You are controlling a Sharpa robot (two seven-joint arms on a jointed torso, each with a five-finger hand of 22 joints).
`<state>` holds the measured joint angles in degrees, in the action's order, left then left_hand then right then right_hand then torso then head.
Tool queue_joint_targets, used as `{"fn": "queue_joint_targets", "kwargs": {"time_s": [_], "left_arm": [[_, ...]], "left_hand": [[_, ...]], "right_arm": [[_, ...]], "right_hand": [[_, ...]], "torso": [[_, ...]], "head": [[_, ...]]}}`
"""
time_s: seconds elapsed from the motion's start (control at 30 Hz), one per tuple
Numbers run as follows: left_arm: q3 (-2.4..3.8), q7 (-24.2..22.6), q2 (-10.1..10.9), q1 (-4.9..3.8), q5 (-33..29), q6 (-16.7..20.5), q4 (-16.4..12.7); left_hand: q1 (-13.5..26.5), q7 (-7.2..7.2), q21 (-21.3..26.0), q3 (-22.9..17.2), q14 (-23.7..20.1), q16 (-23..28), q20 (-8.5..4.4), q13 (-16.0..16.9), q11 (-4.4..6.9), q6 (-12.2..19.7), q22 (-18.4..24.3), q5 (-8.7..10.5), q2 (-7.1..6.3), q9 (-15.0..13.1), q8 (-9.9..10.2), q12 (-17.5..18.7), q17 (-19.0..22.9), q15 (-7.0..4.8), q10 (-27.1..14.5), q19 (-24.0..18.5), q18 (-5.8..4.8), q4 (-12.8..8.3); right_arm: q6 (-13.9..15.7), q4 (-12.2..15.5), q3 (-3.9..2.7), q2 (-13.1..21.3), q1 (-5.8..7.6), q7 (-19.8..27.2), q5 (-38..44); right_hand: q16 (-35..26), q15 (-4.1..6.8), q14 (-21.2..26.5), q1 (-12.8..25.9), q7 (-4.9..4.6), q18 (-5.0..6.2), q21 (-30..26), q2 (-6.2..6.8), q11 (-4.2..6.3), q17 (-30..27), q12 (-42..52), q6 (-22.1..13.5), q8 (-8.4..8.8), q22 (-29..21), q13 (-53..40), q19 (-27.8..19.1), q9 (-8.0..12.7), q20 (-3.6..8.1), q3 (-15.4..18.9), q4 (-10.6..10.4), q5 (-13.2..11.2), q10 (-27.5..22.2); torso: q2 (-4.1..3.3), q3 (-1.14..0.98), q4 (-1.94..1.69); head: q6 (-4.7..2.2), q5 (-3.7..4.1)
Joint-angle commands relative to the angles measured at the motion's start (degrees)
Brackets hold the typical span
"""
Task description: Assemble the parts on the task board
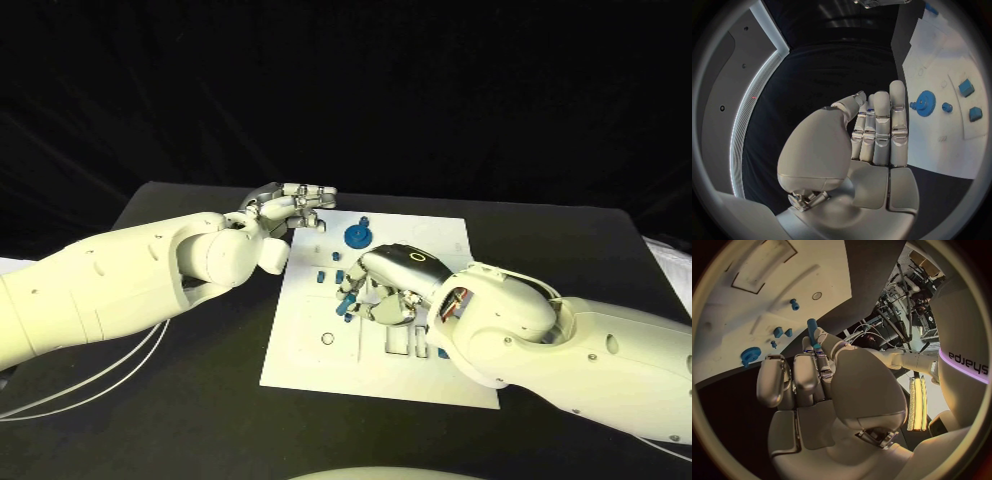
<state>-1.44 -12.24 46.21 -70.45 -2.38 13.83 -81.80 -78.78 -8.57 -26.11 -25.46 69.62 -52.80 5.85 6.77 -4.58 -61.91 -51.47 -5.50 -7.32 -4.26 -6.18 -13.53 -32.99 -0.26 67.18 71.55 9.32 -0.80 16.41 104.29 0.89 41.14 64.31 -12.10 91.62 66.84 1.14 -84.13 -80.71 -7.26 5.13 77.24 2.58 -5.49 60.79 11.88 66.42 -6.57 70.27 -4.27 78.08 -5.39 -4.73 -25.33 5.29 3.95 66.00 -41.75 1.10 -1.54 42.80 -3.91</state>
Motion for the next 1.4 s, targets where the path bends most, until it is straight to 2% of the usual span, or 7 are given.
{"fn": "queue_joint_targets", "kwargs": {"time_s": [0.03, 0.33, 0.47, 0.6, 0.9, 1.23, 1.4], "left_arm": [[0.04, -0.3, -0.2, -0.01, 0.2, -0.9, 0.0], [0.05, -0.1, -0.8, -0.02, 0.2, -1.1, 0.2], [0.05, 0.0, -0.8, -0.02, 0.2, -1.1, 0.1], [0.05, 0.0, -0.8, -0.03, 0.2, -1.0, 0.2], [0.05, 0.1, -0.8, -0.03, 0.2, -1.2, 0.1], [0.05, 0.1, -0.9, -0.03, 0.2, -1.4, 0.2], [0.05, 0.2, -0.8, -0.03, 0.2, -1.4, 0.2]], "left_hand": [[-0.2, -0.23, 0.4, 0.1, -0.4, 0.3, -0.24, 0.1, 0.01, 0.3, 0.1, -0.01, 0.12, 0.1, -0.2, -0.4, 0.1, 0.19, -0.5, -0.2, 1.11, -0.2], [-0.2, -0.22, 0.4, 0.2, -0.4, 0.3, -0.23, 0.1, 0.01, 0.3, 0.1, 0.0, 0.16, 0.1, -0.2, -0.4, 0.1, 0.2, -0.5, -0.2, 1.1, -0.2], [-0.2, -0.25, 0.4, 0.2, -0.4, 0.3, -0.23, 0.1, -0.01, 0.3, 0.1, 0.01, 0.15, 0.1, -0.2, -0.4, 0.1, 0.21, -0.5, -0.2, 1.1, -0.1], [-0.2, -0.25, 0.4, 0.2, -0.4, 0.3, -0.23, 0.1, -0.01, 0.3, 0.1, 0.01, 0.15, 0.1, -0.2, -0.4, 0.1, 0.21, -0.5, -0.2, 1.1, -0.1], [-0.2, -0.25, 0.4, 0.2, -0.4, 0.3, -0.23, 0.1, -0.01, 0.3, 0.1, 0.01, 0.15, 0.1, -0.2, -0.4, 0.1, 0.21, -0.5, -0.2, 1.1, -0.1], [-0.2, -0.25, 0.4, 0.2, -0.4, 0.3, -0.23, 0.1, -0.01, 0.3, 0.1, 0.01, 0.15, 0.1, -0.2, -0.4, 0.1, 0.21, -0.5, -0.2, 1.1, -0.1], [-0.2, -0.25, 0.4, 0.2, -0.4, 0.3, -0.23, 0.1, -0.01, 0.3, 0.1, 0.01, 0.15, 0.1, -0.2, -0.4, 0.1, 0.21, -0.5, -0.2, 1.1, -0.1]], "right_arm": [[-1.8, -1.0, 0.16, -1.2, -0.57, 2.0, 0.2], [-3.7, -3.8, 0.8, -4.0, -2.41, 1.9, 0.9], [-4.2, -4.5, 0.96, -4.4, -3.11, 1.7, 1.0], [-4.5, -4.9, 1.01, -4.6, -3.38, 1.6, 1.0], [-5.2, -5.5, 1.05, -5.1, -3.59, 1.0, 1.9], [-3.7, -6.4, 1.11, -6.3, -4.31, -0.3, 3.5], [-3.7, -6.7, 1.12, -6.7, -4.58, -1.1, 4.2]], "right_hand": [[-0.1, -0.01, -1.3, 0.2, -0.29, -0.58, 0.3, 0.09, 1.91, 0.0, -0.1, -0.2, 0.4, 0.0, -0.2, 0.1, 0.0, -0.15, -0.4, 0.0, 0.4, 2.0], [-0.1, -0.15, -1.3, 0.8, -0.44, -0.57, 0.3, 0.25, 1.74, -0.1, -0.4, -0.5, 0.61, 0.0, -0.2, 0.0, 0.1, -0.26, -0.6, 0.0, 0.5, 1.7], [-0.1, -0.19, -1.3, 1.0, -0.45, -0.57, 0.3, 0.33, 1.71, -0.1, -0.5, -0.5, 0.65, 0.0, -0.2, 0.0, 0.1, -0.31, -0.6, -0.1, 0.6, 1.7], [-0.1, -0.2, -1.2, 1.1, -0.45, -0.56, 0.3, 0.35, 1.7, -0.1, -0.5, -0.5, 0.66, 0.0, -0.2, 0.0, 0.1, -0.32, -0.6, -0.2, 0.6, 1.7], [-0.1, -0.21, -1.3, 1.3, -0.45, -0.56, 0.3, 0.34, 1.7, -0.1, -0.6, -0.5, 0.66, 0.0, -0.2, 0.0, 0.1, -0.34, -0.6, -0.2, 0.6, 1.7], [0.0, -0.22, -1.3, 1.4, -0.42, -0.57, 0.3, 0.25, 1.71, 0.0, -0.6, -0.4, 0.65, 0.1, -0.2, 0.0, 0.1, -0.36, -0.6, -0.3, 0.7, 1.7], [0.0, -0.21, -1.3, 1.5, -0.41, -0.57, 0.3, 0.22, 1.73, 0.0, -0.6, -0.4, 0.64, 0.1, -0.2, 0.0, 0.1, -0.37, -0.6, -0.3, 0.7, 1.7]], "torso": [[0.02, 0.11, -0.04], [-0.02, -0.01, 0.06], [-0.02, 0.05, -0.04], [0.02, -0.02, 0.05], [0.04, 0.0, 0.05], [-0.01, -0.02, -0.06], [-0.01, 0.01, 0.04]], "head": [[0.09, -0.21], [0.33, -0.57], [0.51, -0.47], [0.57, -0.61], [0.65, -0.66], [0.72, -0.68], [0.69, -0.66]]}}
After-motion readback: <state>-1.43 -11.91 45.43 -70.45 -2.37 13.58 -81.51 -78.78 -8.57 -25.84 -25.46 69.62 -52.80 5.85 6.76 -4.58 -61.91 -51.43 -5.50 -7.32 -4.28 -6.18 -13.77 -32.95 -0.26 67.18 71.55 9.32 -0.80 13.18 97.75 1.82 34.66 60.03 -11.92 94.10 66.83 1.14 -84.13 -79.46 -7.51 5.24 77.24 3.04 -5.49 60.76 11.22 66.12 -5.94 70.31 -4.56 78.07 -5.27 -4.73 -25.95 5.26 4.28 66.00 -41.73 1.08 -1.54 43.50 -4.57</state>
